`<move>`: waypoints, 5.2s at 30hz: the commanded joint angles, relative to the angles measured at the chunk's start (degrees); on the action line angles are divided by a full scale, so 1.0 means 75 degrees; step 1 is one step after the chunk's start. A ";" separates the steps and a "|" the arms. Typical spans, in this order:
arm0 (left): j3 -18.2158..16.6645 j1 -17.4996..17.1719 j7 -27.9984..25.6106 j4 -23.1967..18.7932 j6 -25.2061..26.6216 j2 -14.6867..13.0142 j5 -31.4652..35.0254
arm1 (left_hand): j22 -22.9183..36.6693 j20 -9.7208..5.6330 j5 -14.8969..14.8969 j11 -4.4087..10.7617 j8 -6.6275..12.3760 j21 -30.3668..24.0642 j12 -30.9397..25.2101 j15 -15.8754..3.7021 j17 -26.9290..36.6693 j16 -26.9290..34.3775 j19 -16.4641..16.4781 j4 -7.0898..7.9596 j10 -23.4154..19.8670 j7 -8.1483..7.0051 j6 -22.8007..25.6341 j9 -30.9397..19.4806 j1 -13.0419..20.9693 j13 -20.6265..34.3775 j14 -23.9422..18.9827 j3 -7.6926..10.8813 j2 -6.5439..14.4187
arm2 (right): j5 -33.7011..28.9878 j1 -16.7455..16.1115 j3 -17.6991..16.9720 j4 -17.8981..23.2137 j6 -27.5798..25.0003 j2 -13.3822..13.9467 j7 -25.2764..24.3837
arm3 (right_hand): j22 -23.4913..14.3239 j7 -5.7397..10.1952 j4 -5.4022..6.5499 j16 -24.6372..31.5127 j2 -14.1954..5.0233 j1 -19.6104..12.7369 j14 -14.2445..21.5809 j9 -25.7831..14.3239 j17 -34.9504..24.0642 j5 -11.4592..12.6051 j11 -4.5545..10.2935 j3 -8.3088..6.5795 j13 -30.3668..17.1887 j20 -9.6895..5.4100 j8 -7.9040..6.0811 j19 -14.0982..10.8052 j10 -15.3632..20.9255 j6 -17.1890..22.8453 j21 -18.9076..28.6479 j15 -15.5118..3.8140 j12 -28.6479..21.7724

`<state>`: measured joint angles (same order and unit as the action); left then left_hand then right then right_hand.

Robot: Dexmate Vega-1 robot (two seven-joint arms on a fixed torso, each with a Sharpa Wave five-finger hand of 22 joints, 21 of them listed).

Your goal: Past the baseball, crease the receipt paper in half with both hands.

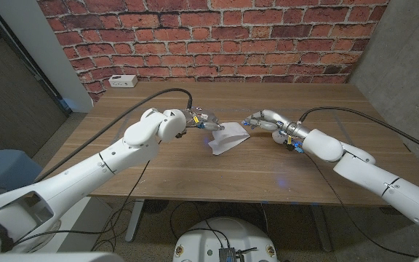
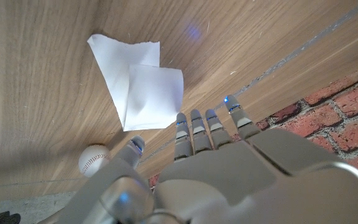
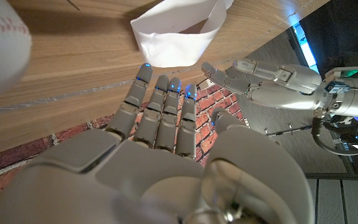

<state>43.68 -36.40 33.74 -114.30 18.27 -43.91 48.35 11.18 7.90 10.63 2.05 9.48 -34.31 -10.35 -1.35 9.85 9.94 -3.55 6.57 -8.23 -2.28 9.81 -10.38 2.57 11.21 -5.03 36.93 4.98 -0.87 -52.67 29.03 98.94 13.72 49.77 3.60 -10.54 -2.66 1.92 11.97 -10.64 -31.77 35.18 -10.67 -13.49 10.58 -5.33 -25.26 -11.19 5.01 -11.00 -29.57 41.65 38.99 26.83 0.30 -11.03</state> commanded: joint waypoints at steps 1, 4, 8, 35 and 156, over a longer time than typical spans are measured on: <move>0.0192 0.0384 0.0219 0.0570 -0.0121 0.0112 -0.0462 | 0.0013 0.0046 0.0030 0.0119 -0.0017 0.0097 -0.0007 0.0093 0.0008 0.0007 -0.0192 0.0026 0.0488 -0.0298 -0.0806 0.0009 0.0007 -0.0027 0.0349 0.0031 0.0208 | 0.0014 -0.0040 -0.0057 -0.0059 0.0011 -0.0017 -0.0099 | -0.0011 -0.0044 -0.0052 0.0050 0.0081 -0.0014 0.0031 -0.0007 -0.0009 -0.0018 -0.0069 -0.0025 -0.0027 0.0035 -0.0017 -0.0010 0.0007 0.0040 -0.0018 0.0066 -0.0034; 0.0237 0.0498 0.0279 0.0737 -0.0261 0.0142 -0.0726 | 0.0011 0.0110 0.0034 0.0177 0.0096 0.0117 -0.0159 0.0235 0.0007 0.0059 -0.0204 0.0020 0.0192 -0.0268 -0.0740 0.0009 0.0012 -0.0036 0.0283 0.0031 0.0193 | -0.0001 -0.0008 -0.0045 -0.0097 0.0023 -0.0042 -0.0103 | -0.0011 -0.0043 -0.0060 0.0060 0.0081 -0.0014 0.0039 -0.0007 -0.0014 -0.0022 -0.0072 -0.0025 -0.0027 0.0038 -0.0017 -0.0011 0.0011 0.0042 -0.0020 0.0056 -0.0037; 0.0157 0.0550 0.0165 0.0929 -0.0592 0.0136 -0.1352 | 0.0002 0.0194 0.0074 0.0289 0.0480 0.0161 -0.0529 0.0213 0.0005 0.0160 -0.0104 0.0128 -0.1179 -0.0086 0.0727 0.0007 -0.0039 -0.0064 -0.0062 0.0057 0.0229 | 0.0012 0.0039 -0.0041 -0.0155 0.0041 -0.0083 -0.0108 | -0.0011 -0.0046 -0.0066 0.0077 0.0076 -0.0006 0.0056 -0.0007 -0.0020 -0.0028 -0.0065 -0.0028 -0.0028 0.0036 -0.0019 -0.0003 0.0020 0.0049 -0.0027 0.0066 -0.0042; 0.0167 0.0575 -0.0495 0.1205 -0.1551 0.0141 -0.1699 | 0.0040 0.0184 0.0027 -0.0009 0.0246 0.0301 -0.0263 -0.0114 0.0043 0.0191 0.0319 -0.0086 -0.1535 0.0248 0.1813 -0.0042 -0.0007 0.0011 -0.1053 0.0147 0.0098 | 0.0055 0.0286 0.0030 -0.0375 0.0070 -0.0232 -0.0070 | -0.0011 -0.0083 -0.0076 0.0134 0.0089 0.0073 0.0111 -0.0008 -0.0038 -0.0056 -0.0086 -0.0024 -0.0031 0.0023 -0.0012 -0.0062 0.0047 0.0037 -0.0025 0.0106 -0.0059; 0.1263 0.1627 0.0532 0.2009 -0.1332 0.0689 -0.1716 | 0.0032 -0.0249 0.0078 -0.0478 0.0213 -0.0099 -0.0317 0.0073 -0.0024 0.0071 0.1333 0.0360 -0.3000 0.0826 0.3113 -0.0034 -0.0116 -0.0014 -0.2567 0.0562 0.0394 | -0.5386 0.1596 0.1840 -0.1302 -0.0658 -0.0372 -0.1800 | -0.0128 -0.0446 0.0865 0.1543 0.0328 0.3417 0.2016 -0.0031 -0.1262 0.0379 -0.0454 0.0900 -0.0106 -0.0430 -0.0645 -0.1205 0.1434 0.2653 0.0253 -0.0222 -0.0705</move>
<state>52.88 -24.66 37.95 -99.74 8.56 -38.96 35.67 11.32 6.16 11.02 -1.41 11.22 -34.60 -12.84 -1.01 9.61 10.59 5.94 9.37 -30.67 3.81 33.33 -10.53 2.28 10.80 -24.46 40.87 4.98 -41.96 -41.17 42.53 90.74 8.41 47.24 -13.09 -11.35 -5.63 8.06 23.56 -6.27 -6.15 50.78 -10.82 -22.74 13.74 -8.31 -18.44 -11.98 1.74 -15.93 -38.19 52.65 58.97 28.40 -1.72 -16.58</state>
